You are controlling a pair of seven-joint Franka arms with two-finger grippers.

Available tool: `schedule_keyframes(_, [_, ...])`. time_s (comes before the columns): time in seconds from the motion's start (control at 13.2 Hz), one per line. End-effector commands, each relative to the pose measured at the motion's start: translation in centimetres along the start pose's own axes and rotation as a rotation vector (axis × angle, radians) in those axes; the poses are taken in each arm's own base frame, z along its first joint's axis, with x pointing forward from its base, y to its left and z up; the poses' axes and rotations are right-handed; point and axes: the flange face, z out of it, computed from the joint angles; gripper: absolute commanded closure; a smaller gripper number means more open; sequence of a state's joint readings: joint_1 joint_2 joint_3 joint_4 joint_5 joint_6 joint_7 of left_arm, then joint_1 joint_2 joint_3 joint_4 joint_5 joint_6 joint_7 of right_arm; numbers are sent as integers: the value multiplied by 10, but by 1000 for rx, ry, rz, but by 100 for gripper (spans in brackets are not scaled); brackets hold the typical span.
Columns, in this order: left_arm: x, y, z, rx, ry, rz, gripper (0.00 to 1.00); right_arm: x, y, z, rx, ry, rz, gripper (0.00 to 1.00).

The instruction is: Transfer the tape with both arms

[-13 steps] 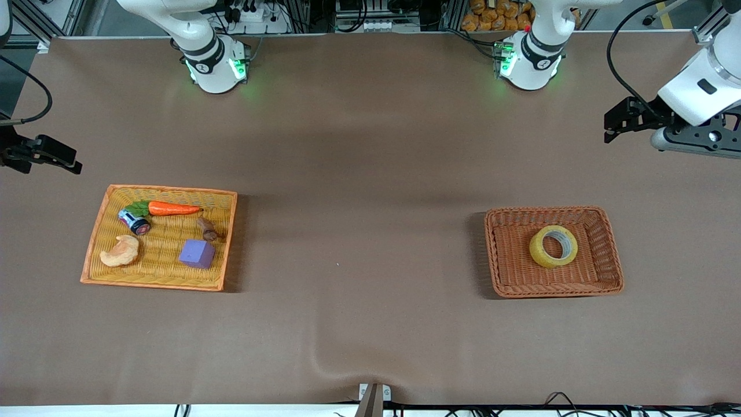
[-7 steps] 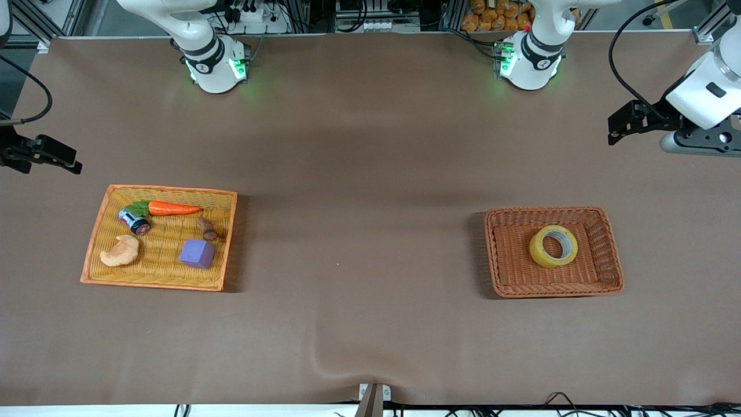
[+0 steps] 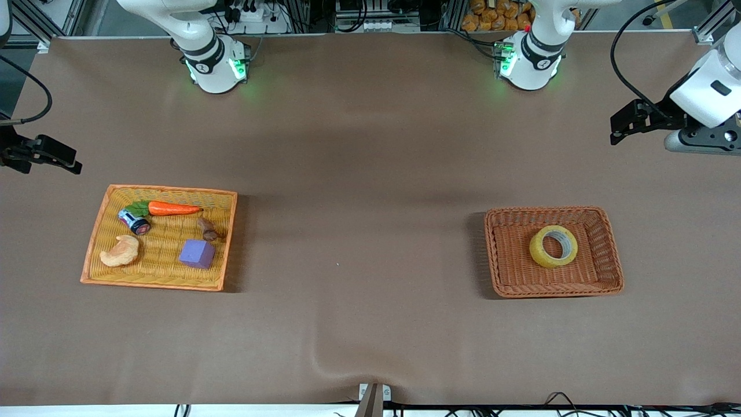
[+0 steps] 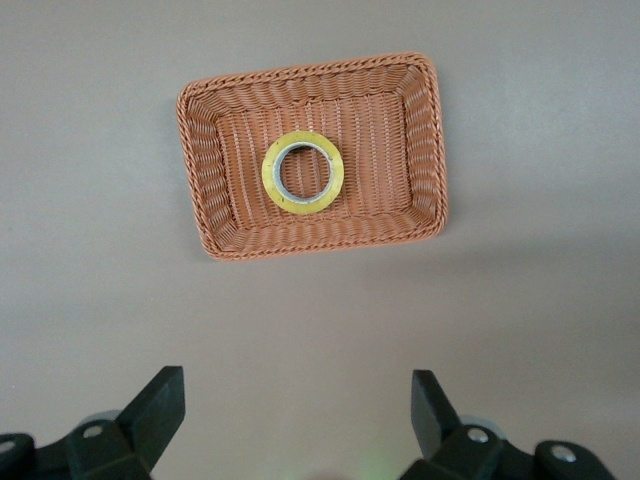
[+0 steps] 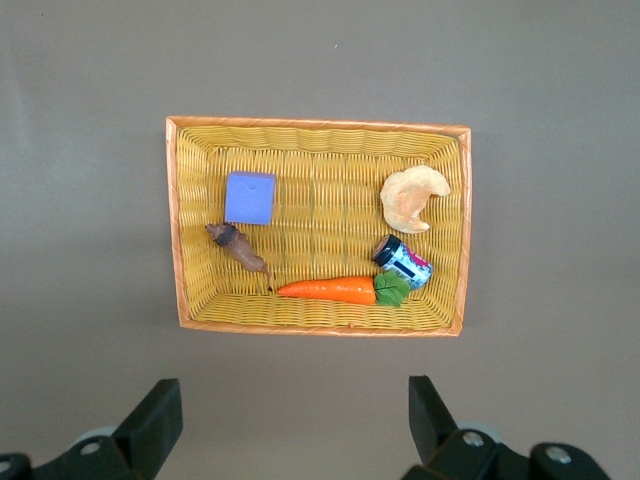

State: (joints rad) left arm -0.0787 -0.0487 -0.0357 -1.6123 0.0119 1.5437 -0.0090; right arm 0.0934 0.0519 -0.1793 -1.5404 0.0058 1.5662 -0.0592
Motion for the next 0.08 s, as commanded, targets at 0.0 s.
schedule_keyframes(0.0, [0, 1, -8, -4, -2, -15, 0, 0, 3, -3, -7, 3, -4, 0])
